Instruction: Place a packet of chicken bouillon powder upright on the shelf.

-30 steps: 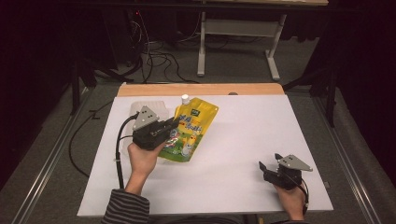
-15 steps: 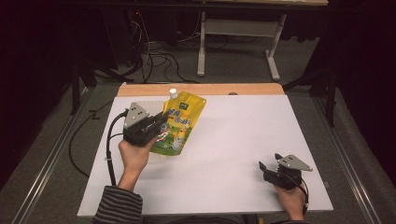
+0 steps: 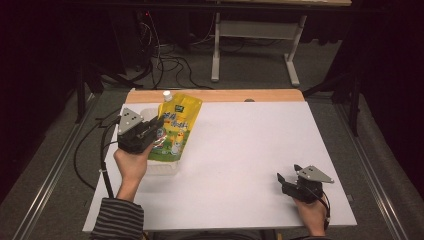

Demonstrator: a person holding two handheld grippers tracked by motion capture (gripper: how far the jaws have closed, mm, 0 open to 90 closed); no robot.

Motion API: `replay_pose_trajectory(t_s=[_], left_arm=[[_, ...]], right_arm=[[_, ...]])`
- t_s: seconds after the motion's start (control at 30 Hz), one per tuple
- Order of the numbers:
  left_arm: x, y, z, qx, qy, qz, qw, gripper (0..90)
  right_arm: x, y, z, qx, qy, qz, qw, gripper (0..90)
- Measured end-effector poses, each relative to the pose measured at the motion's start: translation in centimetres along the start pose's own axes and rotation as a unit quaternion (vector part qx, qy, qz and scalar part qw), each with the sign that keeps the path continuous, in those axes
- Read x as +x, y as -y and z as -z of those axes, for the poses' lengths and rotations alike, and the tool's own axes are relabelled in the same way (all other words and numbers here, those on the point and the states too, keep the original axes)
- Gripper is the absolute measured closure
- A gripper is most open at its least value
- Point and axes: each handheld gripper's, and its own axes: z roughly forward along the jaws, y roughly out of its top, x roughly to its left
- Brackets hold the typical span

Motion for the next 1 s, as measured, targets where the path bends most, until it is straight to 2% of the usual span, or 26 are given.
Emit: replay_pose_trajectory(t_s=[0.17,0.43,0.67,0.87,1.0], left_arm=[[0.6,0.4,-0.1,0.006,-0.021,-0.008,0.9997,84.9],[1.4,1.5,-0.9,0.023,-0.037,-0.004,0.999,84.5],[1.7,2.3,-1.6,0.046,-0.041,-0.013,0.998,83.6],[1.6,2.6,-2.1,0.075,-0.034,-0.02,0.9964,82.7],[1.8,2.6,-2.2,0.096,-0.027,-0.015,0.9949,81.1]], right_arm=[[0.0,0.0,0.0,0.0,0.0,-0.002,1.0,29.2],[0.0,0.0,0.0,0.001,0.0,-0.002,1.0,29.2],[0.0,0.0,0.0,0.0,0.001,-0.001,1.0,29.2],[0.0,0.0,0.0,0.001,0.002,-0.001,1.0,29.2],[0.0,0.0,0.0,0.0,0.001,0.0,1.0,29.2]])
